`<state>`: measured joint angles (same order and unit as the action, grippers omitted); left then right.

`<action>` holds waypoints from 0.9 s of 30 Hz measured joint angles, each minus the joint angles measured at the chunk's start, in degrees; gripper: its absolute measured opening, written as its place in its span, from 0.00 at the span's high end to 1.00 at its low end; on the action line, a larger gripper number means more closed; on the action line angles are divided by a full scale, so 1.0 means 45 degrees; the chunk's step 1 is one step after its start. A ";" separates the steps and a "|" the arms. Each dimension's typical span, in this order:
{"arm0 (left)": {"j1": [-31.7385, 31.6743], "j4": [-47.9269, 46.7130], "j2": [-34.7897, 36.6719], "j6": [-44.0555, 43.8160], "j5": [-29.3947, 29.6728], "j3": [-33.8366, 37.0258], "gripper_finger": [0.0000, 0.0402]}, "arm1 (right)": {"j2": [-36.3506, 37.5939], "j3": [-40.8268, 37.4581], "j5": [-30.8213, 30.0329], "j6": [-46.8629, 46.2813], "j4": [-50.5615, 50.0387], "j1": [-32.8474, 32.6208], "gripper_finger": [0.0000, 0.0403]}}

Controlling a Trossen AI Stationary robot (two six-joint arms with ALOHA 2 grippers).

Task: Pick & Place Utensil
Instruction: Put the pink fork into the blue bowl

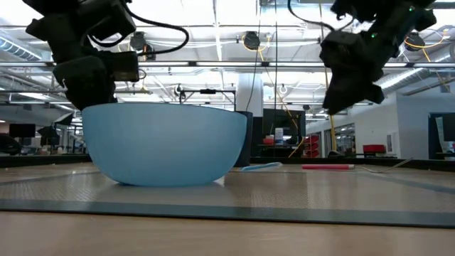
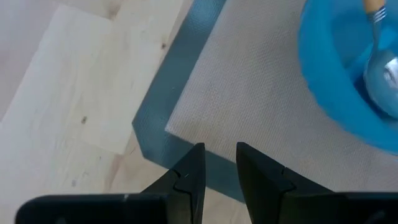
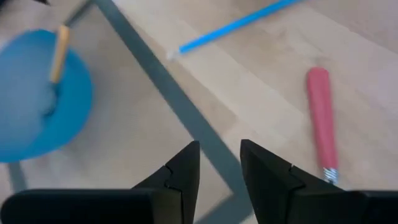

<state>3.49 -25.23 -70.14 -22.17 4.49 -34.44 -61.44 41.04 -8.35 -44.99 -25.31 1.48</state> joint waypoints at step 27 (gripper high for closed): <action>0.0029 0.0193 0.0692 -0.0903 -0.0319 0.0005 0.77 | -0.4757 0.2657 0.3492 0.6017 -0.3484 0.4092 0.70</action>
<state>3.62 -24.37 -67.02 -26.24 3.06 -34.41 -82.85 52.99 7.36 -17.91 -40.99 19.90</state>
